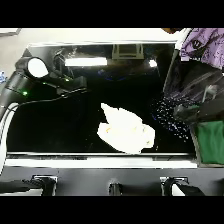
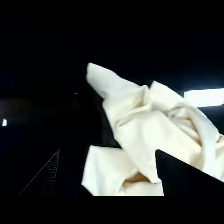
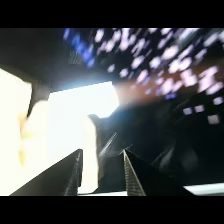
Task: Fold the clothes and pants, and hang the long-sleeved shirts on hangers.
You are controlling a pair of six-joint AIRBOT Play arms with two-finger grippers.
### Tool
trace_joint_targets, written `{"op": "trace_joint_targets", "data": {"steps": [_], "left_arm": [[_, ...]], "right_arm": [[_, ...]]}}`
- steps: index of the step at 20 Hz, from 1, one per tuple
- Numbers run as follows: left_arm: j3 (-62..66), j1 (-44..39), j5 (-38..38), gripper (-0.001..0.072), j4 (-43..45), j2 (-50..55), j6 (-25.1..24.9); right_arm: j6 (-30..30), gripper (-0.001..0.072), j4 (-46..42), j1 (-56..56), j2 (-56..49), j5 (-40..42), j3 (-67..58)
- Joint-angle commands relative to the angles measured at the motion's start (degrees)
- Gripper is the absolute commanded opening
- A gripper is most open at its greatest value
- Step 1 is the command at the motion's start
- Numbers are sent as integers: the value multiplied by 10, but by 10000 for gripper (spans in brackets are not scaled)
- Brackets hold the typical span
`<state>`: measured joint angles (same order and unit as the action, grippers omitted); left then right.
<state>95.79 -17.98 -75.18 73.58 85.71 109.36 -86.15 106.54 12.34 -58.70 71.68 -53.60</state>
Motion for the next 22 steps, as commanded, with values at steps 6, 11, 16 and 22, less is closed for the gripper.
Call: {"op": "trace_joint_targets", "data": {"steps": [6, 11, 16, 22], "left_arm": [[0, 33, -19, 720, 1, 2, -13], [0, 35, -24, 720, 1, 17, -4], [0, 55, -18, 720, -2, 45, -3], [-67, 45, 120, 720, -163, 135, -69]], "right_arm": [[-134, 422, 181, 56, -131, -56, 141], [-193, 420, 273, 54, -189, -68, 141], [-213, 106, 263, -14, -220, -78, 141], [-202, 30, 258, -15, -161, -74, 140]]}}
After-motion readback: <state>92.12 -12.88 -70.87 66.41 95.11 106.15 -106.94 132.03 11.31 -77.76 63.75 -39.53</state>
